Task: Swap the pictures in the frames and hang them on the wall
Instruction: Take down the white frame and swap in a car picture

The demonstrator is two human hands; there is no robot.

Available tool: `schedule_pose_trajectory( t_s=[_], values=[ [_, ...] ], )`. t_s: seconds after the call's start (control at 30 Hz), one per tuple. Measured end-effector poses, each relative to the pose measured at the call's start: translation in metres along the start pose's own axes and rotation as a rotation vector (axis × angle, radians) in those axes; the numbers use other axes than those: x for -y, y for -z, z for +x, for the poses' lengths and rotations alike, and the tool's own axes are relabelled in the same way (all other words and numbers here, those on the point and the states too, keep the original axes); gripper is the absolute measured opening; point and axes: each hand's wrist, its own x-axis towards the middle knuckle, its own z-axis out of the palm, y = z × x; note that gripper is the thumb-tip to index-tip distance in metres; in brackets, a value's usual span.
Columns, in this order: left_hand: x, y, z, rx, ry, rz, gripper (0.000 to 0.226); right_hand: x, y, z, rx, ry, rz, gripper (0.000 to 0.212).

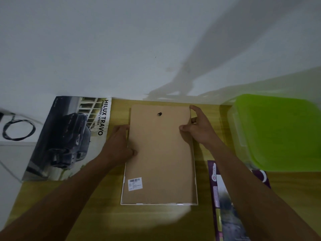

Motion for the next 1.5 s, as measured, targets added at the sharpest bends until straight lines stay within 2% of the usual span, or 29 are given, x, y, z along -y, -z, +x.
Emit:
schedule_pose_trajectory(
  t_s=[0.07,0.13,0.2,0.33,0.43,0.57,0.63,0.77,0.83,0.9,1.03,1.17,1.37,1.5],
  values=[
    [-0.001,0.000,0.000,-0.023,-0.020,0.029,0.085,-0.002,-0.002,-0.002,-0.058,-0.018,0.065,0.081],
    [0.000,0.001,-0.001,-0.044,-0.028,0.054,0.083,-0.004,-0.004,-0.004,-0.104,-0.028,0.114,0.068],
    [0.001,0.003,-0.001,-0.054,-0.042,-0.001,0.077,-0.009,-0.004,-0.006,-0.073,-0.025,0.165,0.058],
    [0.000,0.007,-0.003,-0.036,-0.103,-0.065,0.061,-0.015,0.002,-0.011,0.122,-0.054,0.181,0.085],
    [0.001,0.008,-0.003,-0.027,-0.121,-0.053,0.056,-0.015,0.002,-0.016,0.191,-0.074,0.151,0.086],
    [-0.002,0.011,-0.002,-0.022,-0.116,-0.118,0.062,-0.018,-0.002,-0.021,0.111,-0.036,0.114,0.050],
    [-0.002,0.013,-0.001,-0.008,-0.099,-0.144,0.070,-0.020,-0.002,-0.023,0.123,-0.010,0.122,0.050],
    [0.006,0.016,0.001,0.002,-0.085,-0.191,0.070,-0.020,0.004,-0.027,0.220,0.032,0.134,0.073],
    [0.007,0.014,-0.001,-0.032,-0.044,-0.259,0.081,-0.016,0.005,-0.028,0.275,0.060,0.073,0.080],
    [0.007,0.011,-0.003,-0.070,-0.006,-0.340,0.089,-0.013,0.002,-0.029,0.256,0.055,0.015,0.074],
    [0.006,0.010,-0.003,-0.065,0.013,-0.422,0.087,-0.010,-0.002,-0.034,0.181,0.025,0.034,0.043],
    [0.004,0.015,-0.004,-0.029,0.052,-0.464,0.085,-0.008,-0.003,-0.041,0.122,0.040,0.076,0.037],
    [-0.001,0.021,-0.004,-0.002,0.077,-0.431,0.086,-0.020,-0.017,-0.049,0.050,0.052,0.081,0.048],
    [-0.009,0.024,-0.006,-0.013,0.040,-0.403,0.086,-0.020,-0.018,-0.049,0.088,0.033,0.084,0.065]
  ],
)
